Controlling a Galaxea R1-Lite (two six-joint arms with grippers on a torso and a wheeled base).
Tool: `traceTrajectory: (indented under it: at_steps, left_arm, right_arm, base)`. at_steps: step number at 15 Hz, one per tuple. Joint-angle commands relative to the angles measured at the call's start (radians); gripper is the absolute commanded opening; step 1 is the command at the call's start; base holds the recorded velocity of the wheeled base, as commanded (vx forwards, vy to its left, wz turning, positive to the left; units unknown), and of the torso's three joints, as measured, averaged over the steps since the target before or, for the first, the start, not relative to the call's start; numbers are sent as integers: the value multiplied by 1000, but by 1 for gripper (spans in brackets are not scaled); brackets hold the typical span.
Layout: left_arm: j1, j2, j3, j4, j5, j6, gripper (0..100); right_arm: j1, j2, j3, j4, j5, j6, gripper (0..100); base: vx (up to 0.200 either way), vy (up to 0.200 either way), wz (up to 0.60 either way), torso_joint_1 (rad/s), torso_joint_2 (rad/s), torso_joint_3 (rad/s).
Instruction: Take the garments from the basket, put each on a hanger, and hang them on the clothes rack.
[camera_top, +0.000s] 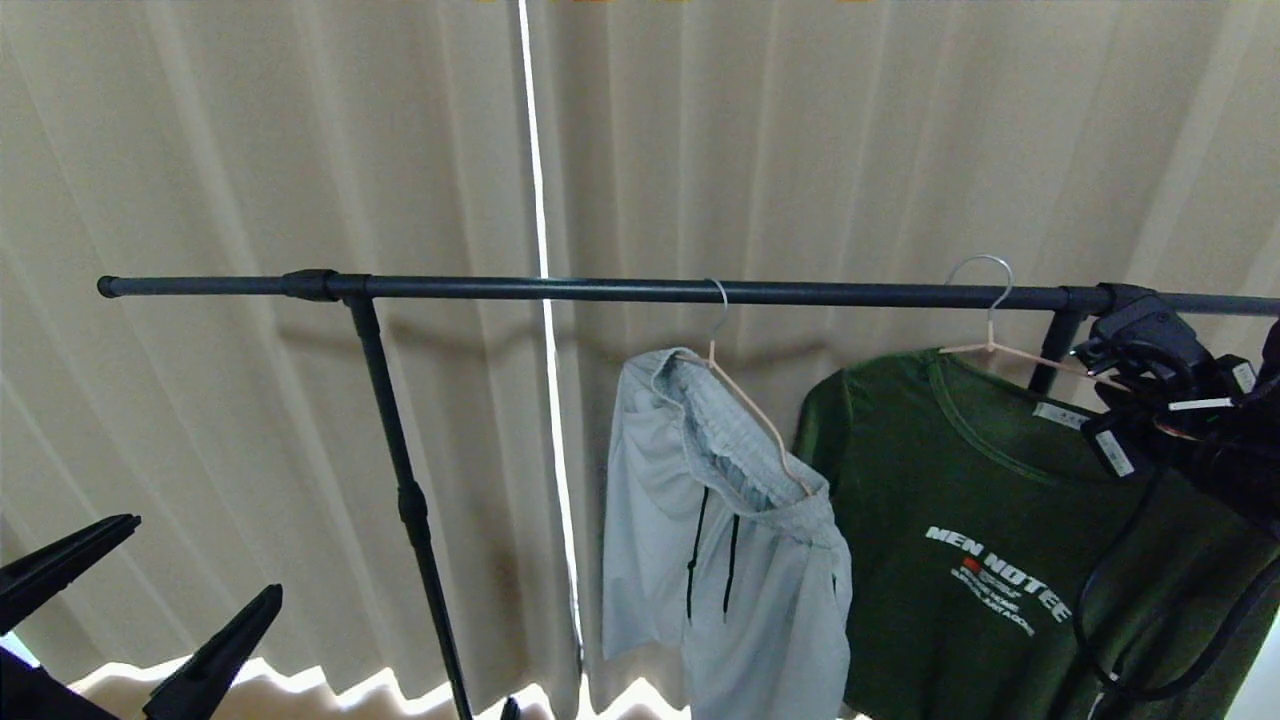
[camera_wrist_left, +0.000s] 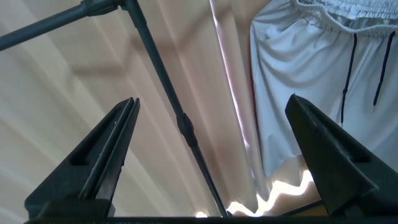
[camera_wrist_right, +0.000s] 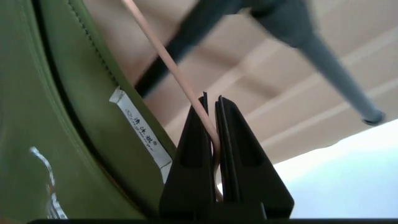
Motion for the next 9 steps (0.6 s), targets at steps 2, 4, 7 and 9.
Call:
traceTrajectory:
  at_steps: [2, 4, 7, 9]
  left_arm:
    - [-1, -1, 1, 0, -2, 1, 100]
    - [-1, 1, 1, 0, -2, 1, 100]
    - [-1, -1, 1, 0, -2, 1, 100]
    - [-1, -1, 1, 0, -2, 1, 100]
  right_arm:
    - [23, 27, 7, -1, 0, -1, 0]
    - [49, 30, 7, -1, 2, 1, 0]
    - [106, 27, 15, -1, 0, 5, 0]
    - [137, 24, 33, -1, 0, 5, 0]
  base:
    - [0, 0, 0, 0, 0, 0]
    - [0, 0, 0, 0, 0, 0]
    - [0, 0, 0, 0, 0, 0]
    - [0, 0, 0, 0, 0, 0]
